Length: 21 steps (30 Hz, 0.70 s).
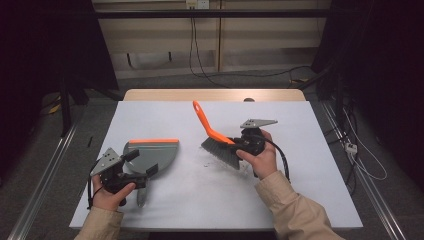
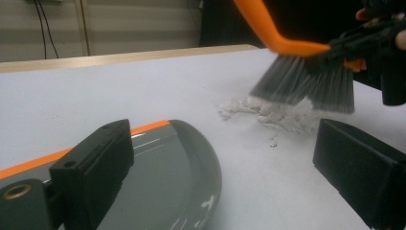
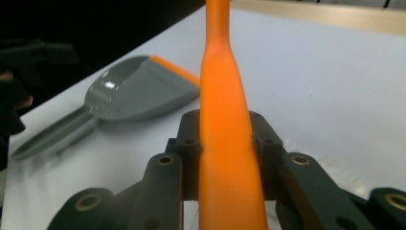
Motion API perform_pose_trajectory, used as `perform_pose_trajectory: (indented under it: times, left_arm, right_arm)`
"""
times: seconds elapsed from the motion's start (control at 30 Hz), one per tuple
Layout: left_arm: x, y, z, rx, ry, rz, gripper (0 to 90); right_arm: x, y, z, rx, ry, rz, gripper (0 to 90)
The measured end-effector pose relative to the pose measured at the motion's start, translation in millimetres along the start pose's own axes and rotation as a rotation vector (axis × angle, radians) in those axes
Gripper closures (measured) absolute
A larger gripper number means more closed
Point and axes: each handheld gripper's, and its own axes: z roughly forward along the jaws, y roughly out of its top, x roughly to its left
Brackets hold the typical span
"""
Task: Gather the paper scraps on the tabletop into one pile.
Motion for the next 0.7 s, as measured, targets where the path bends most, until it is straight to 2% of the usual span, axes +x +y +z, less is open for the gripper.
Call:
perform_pose_trajectory:
  times: [0.07,0.13,0.17,0.2,0.3,0.4,0.47,0.57,0.7]
  left_arm:
    - [0.4,0.2,-1.0,0.0,0.0,0.002,6.3]
    - [0.8,0.1,-1.3,0.001,0.002,0.0,6.3]
    - [0.8,0.1,-1.3,0.001,0.002,0.0,6.3]
    - [1.1,0.0,-1.4,0.001,0.003,0.001,6.3]
    - [1.7,-0.3,-1.4,0.001,0.001,-0.004,6.3]
    - [3.6,-1.0,-1.6,0.001,0.006,-0.006,6.3]
    - [4.0,-1.6,-1.4,0.003,0.009,-0.011,6.3]
    - [4.7,-2.1,-1.6,0.005,0.009,-0.013,6.3]
    - [5.0,-2.4,-2.1,0.005,0.015,-0.014,6.3]
  right_arm:
    - [-3.9,8.4,-4.4,-0.028,-0.011,0.003,71.7]
    - [-10.8,15.3,-7.6,-0.036,-0.046,-0.001,71.7]
    - [-10.8,15.3,-7.6,-0.036,-0.046,-0.001,71.7]
    - [-20.9,20.0,-9.9,-0.043,-0.081,-0.003,71.7]
    - [-38.1,23.8,-13.1,-0.049,-0.123,0.019,71.7]
    - [-53.6,24.7,-13.7,-0.053,-0.164,0.011,71.7]
    - [-62.6,22.9,-11.6,-0.046,-0.205,-0.002,71.7]
    - [-74.6,15.7,-3.9,-0.008,-0.234,-0.002,71.7]
    - [-80.6,8.8,4.0,0.027,-0.263,-0.054,71.7]
